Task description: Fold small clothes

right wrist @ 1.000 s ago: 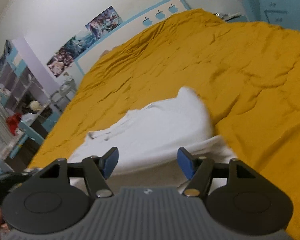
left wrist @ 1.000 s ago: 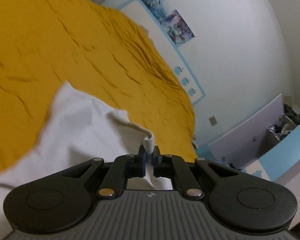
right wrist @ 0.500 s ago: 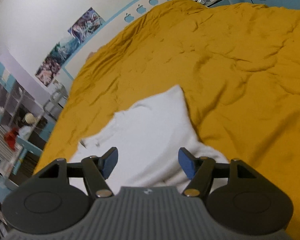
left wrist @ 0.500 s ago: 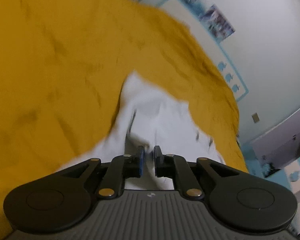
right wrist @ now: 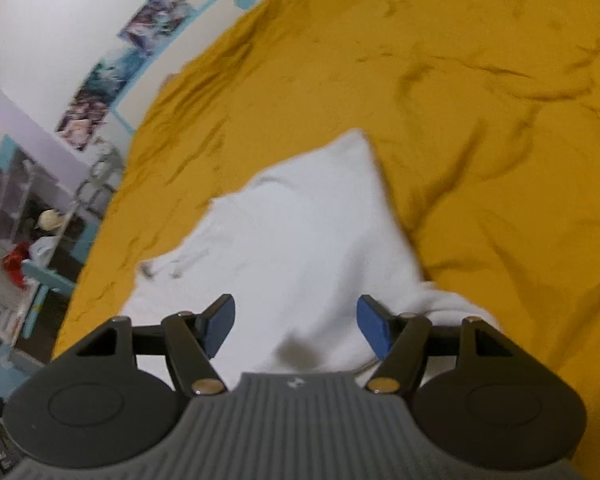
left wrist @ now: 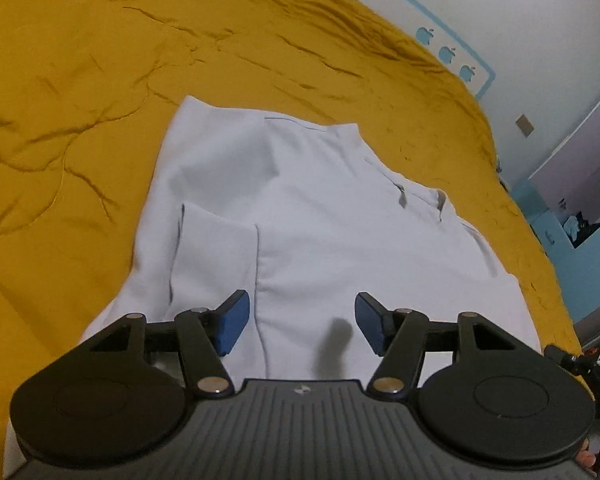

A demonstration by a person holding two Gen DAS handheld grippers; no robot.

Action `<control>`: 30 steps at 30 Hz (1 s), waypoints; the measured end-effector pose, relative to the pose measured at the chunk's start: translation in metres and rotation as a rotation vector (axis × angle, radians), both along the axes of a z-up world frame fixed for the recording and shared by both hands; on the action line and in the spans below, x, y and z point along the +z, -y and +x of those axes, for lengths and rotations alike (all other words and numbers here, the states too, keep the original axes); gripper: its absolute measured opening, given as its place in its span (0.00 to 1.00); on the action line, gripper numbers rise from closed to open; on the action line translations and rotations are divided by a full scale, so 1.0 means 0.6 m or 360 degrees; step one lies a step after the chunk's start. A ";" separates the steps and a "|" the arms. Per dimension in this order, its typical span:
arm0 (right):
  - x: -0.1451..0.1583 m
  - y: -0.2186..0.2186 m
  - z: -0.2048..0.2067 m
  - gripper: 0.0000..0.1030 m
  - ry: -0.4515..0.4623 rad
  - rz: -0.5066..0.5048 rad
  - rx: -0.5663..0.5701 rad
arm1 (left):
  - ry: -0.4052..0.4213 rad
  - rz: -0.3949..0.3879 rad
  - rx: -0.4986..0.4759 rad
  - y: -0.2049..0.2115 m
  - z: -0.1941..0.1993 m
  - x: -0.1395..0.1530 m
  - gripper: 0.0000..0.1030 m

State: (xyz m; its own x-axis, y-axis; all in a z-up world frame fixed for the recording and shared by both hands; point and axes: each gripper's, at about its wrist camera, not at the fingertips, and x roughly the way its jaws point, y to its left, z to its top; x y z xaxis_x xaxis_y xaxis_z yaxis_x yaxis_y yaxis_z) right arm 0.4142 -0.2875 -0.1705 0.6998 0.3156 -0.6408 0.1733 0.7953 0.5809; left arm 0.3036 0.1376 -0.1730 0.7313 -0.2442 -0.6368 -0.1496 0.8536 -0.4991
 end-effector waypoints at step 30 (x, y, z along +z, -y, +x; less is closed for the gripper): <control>0.100 0.024 -0.176 0.69 0.0150 -0.0119 0.0270 | 0.0009 0.0106 -0.0112 0.019 -0.065 0.078 0.70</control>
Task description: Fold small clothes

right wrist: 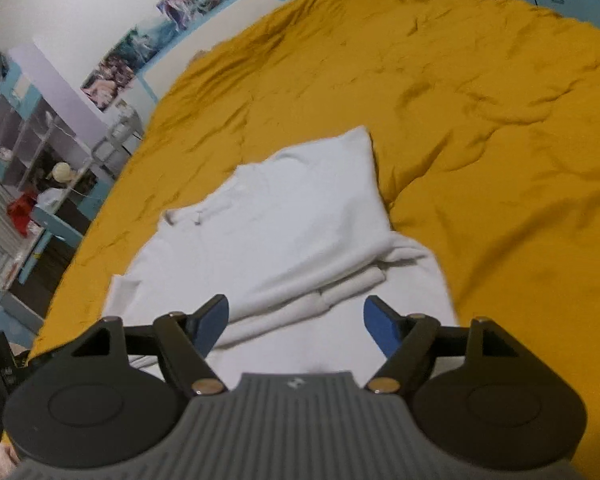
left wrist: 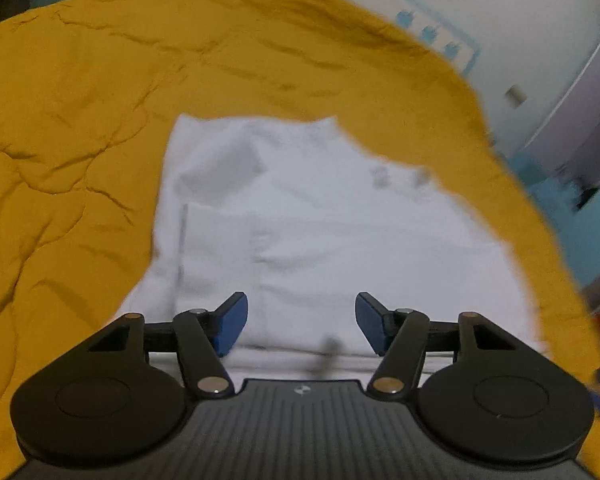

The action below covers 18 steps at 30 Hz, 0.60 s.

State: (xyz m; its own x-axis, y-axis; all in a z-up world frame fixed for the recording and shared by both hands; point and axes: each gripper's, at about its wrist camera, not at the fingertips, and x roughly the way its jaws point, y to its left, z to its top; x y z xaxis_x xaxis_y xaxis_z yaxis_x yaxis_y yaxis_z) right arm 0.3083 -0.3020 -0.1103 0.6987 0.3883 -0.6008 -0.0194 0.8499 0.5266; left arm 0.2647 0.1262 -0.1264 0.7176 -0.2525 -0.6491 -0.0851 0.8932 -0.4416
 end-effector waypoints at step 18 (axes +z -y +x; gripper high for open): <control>0.031 0.138 -0.369 0.80 0.0079 -0.0294 0.0372 | -0.0123 -0.0095 -0.0093 -0.129 -0.459 0.038 0.85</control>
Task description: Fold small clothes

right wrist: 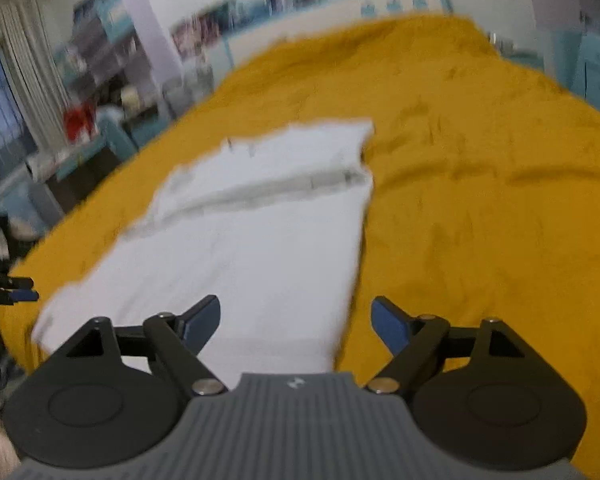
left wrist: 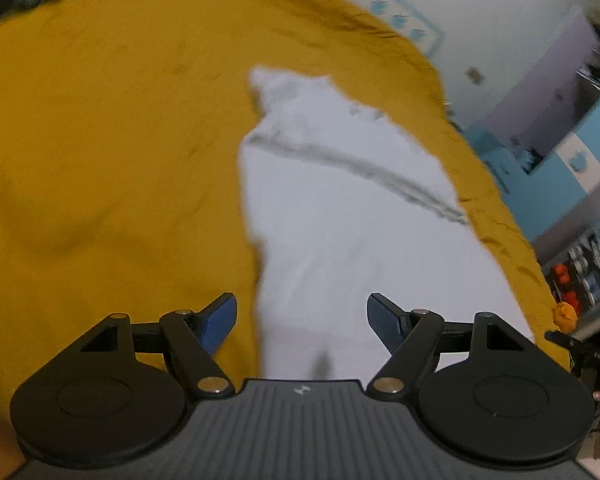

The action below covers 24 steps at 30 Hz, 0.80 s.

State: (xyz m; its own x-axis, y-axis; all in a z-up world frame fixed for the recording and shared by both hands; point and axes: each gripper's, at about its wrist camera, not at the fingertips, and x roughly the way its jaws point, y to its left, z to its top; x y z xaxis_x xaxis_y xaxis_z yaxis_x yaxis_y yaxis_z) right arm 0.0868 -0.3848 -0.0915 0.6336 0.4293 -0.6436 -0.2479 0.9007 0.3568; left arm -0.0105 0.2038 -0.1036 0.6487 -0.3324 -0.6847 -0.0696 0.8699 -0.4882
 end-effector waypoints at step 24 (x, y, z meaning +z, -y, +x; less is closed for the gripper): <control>-0.047 0.006 0.026 0.81 -0.0236 0.0298 0.0014 | 0.0037 -0.0154 -0.0145 0.018 0.005 -0.056 0.88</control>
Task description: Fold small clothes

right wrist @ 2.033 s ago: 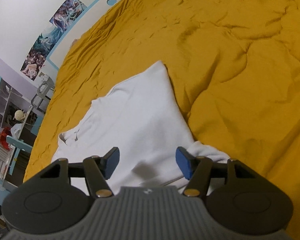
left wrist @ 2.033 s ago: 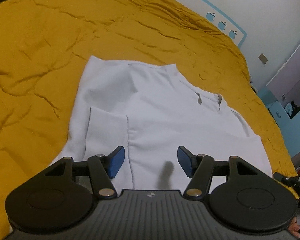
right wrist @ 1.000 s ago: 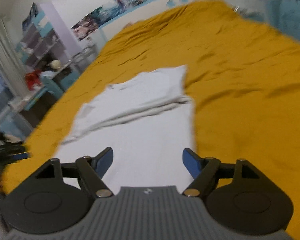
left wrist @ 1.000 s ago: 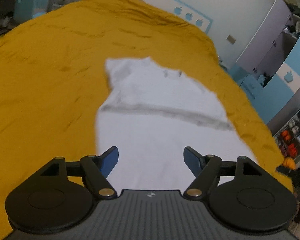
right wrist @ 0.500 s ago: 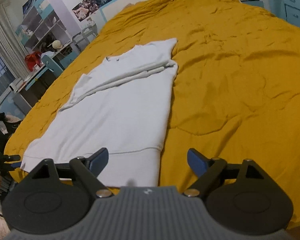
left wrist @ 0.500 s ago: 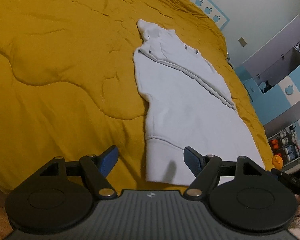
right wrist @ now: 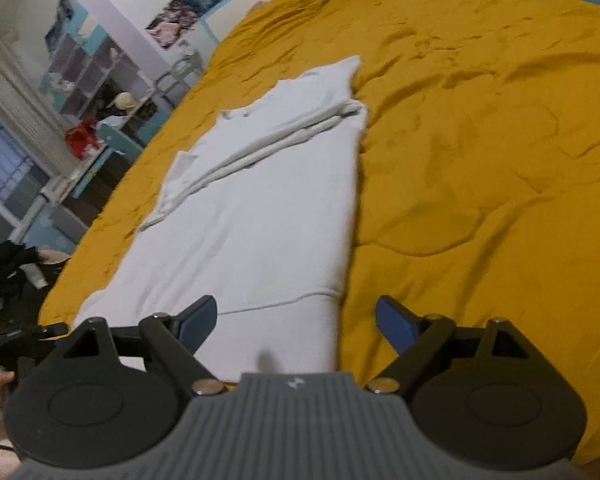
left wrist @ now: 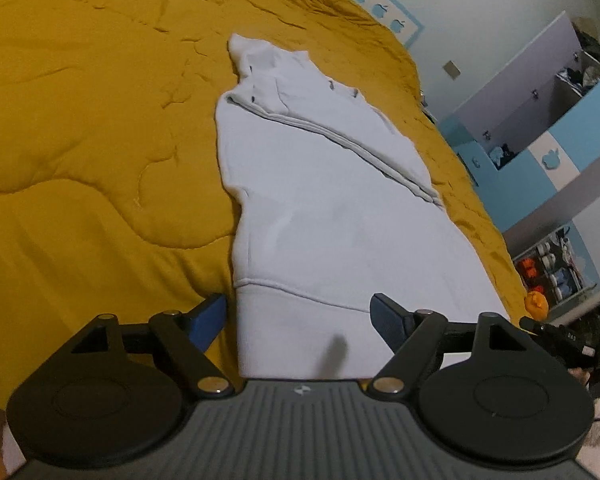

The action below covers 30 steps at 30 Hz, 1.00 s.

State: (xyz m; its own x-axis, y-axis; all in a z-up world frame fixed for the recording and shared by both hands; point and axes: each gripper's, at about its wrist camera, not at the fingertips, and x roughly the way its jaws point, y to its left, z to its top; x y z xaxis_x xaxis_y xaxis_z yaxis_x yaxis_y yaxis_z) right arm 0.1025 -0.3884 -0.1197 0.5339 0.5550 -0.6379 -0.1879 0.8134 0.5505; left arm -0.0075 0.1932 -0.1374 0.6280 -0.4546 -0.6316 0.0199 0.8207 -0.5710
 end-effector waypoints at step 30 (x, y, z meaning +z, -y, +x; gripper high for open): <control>-0.026 -0.012 0.013 0.46 -0.0171 0.0194 0.0007 | -0.0098 -0.0305 0.0125 0.000 0.009 -0.025 0.12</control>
State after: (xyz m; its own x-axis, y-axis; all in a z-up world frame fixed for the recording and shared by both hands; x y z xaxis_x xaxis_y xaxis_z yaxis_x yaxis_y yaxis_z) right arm 0.1103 -0.3813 -0.1351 0.4636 0.6339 -0.6191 -0.1259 0.7387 0.6621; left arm -0.0019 0.1931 -0.1522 0.6292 -0.5213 -0.5764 -0.0794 0.6947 -0.7149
